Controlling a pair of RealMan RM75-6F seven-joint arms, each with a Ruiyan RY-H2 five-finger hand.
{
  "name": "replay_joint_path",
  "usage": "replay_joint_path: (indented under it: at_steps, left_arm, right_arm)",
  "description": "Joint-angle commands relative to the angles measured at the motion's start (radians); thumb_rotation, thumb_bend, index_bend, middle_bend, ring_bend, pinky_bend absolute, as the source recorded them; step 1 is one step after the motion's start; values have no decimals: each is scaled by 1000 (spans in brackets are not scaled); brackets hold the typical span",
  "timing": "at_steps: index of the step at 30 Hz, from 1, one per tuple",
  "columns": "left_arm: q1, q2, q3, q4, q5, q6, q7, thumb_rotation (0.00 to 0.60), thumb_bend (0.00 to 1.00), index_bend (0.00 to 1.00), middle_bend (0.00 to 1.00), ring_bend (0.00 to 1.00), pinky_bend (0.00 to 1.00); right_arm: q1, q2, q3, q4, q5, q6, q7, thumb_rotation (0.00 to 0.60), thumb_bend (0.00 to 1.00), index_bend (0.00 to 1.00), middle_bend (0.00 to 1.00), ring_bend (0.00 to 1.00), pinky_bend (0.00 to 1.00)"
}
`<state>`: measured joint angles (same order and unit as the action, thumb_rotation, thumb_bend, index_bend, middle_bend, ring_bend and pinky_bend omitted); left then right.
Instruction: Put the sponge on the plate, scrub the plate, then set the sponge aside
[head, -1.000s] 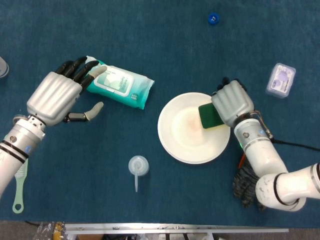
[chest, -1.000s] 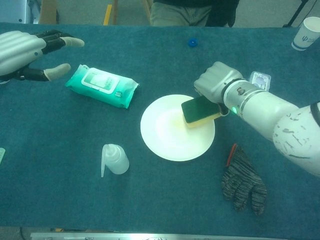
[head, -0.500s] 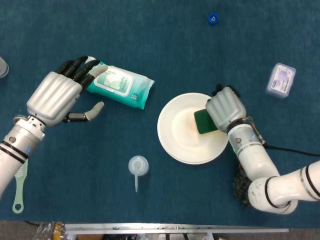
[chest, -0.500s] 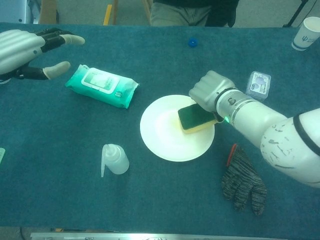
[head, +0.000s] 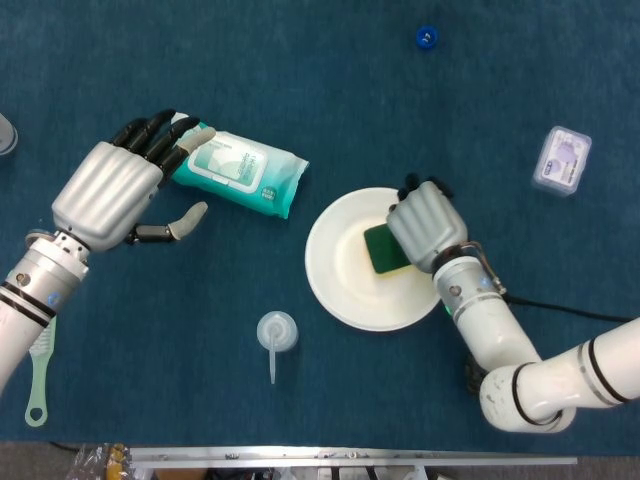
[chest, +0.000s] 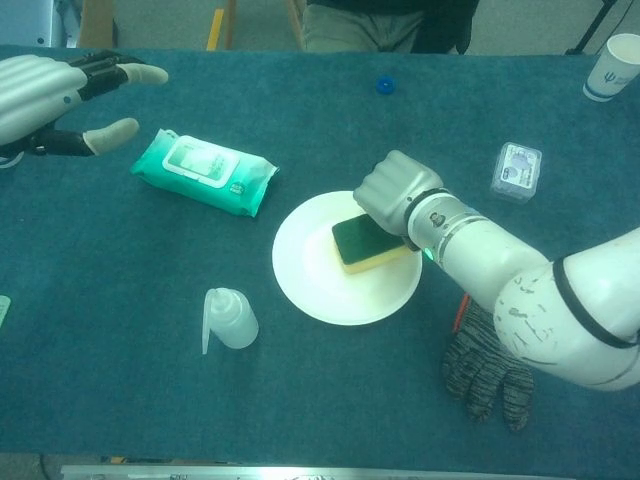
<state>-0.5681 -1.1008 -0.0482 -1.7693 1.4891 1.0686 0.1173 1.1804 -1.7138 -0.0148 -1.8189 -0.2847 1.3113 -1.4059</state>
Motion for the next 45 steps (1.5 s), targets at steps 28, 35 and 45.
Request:
replay_joint_path:
  at_steps: [28,35,45]
  left_arm:
    - [10,-1,1,-7,23,21,-12,57,328,78,66,0,112]
    - [19,10,4,-11,25,30,-15,56,328,78,66,0,112]
    - [22,16,2,-18,30,35,-14,56,328,78,66,0,111]
  right_arm:
    - [8,41,-1,-44,11,14,-60,600,198,441,295,159,394]
    - [30,-17,14,-5,24,-12,-81,600,198,440,295,159,394]
    - [29,4,5,-26,31,8,-83,600,198,441,295,159,394]
